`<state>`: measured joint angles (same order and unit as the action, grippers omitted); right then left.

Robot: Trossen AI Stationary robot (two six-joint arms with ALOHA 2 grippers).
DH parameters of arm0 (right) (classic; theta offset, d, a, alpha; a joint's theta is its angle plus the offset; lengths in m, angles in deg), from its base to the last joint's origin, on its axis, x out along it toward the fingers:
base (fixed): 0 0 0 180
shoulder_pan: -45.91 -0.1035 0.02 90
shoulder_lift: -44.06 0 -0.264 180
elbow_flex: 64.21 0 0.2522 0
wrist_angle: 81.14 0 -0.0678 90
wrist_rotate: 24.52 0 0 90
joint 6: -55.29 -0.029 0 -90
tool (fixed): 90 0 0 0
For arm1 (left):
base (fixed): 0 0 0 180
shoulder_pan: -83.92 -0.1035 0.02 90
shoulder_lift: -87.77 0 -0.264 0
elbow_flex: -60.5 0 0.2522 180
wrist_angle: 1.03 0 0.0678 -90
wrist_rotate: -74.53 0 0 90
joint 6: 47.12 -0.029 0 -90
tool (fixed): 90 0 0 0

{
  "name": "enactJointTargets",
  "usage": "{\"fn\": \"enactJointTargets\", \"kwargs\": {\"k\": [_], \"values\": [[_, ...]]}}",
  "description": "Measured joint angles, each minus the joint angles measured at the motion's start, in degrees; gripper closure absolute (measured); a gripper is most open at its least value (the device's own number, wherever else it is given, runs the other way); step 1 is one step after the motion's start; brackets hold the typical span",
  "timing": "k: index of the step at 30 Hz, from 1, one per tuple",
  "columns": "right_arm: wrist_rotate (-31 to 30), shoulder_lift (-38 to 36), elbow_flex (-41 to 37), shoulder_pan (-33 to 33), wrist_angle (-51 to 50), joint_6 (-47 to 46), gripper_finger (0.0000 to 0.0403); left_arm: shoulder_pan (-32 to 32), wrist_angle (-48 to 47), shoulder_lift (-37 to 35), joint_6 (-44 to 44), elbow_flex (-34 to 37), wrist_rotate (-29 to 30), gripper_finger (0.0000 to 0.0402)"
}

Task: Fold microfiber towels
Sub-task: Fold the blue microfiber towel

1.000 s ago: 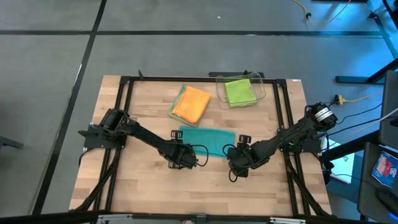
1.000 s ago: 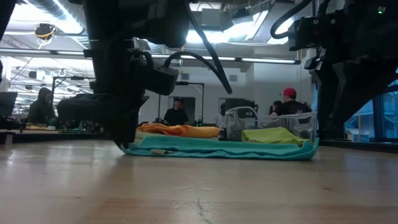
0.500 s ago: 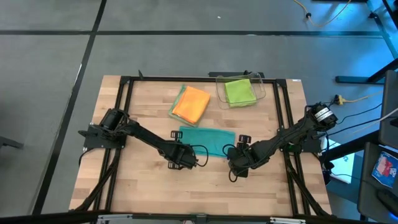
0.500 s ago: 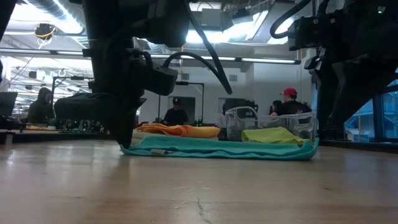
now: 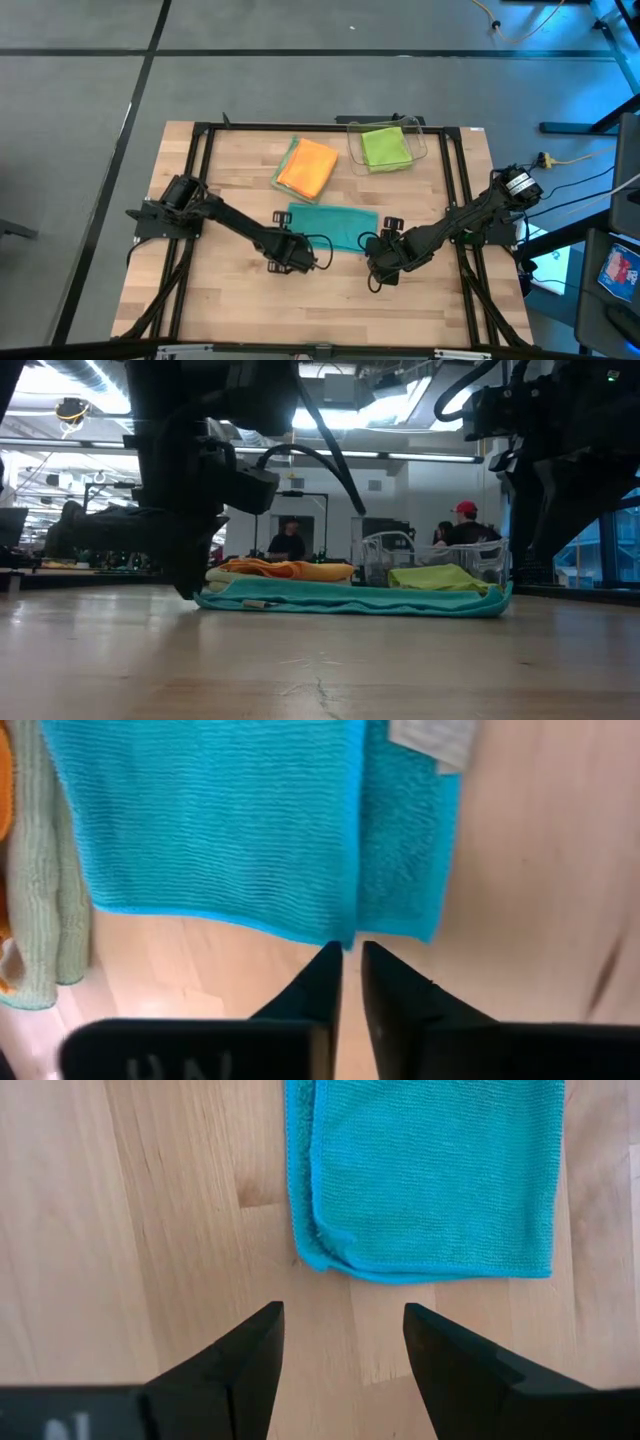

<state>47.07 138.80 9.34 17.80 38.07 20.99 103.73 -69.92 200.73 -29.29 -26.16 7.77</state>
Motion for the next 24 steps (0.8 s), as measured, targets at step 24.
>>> {"fn": "enactJointTargets", "kwargs": {"k": [24], "values": [[0.0, 0.0, 0.0, 0.0, 0.11, -0.09, 0.0194, 1.77, -0.14, 2.25, 2.51, 0.54, 8.03, 0.0254]]}}
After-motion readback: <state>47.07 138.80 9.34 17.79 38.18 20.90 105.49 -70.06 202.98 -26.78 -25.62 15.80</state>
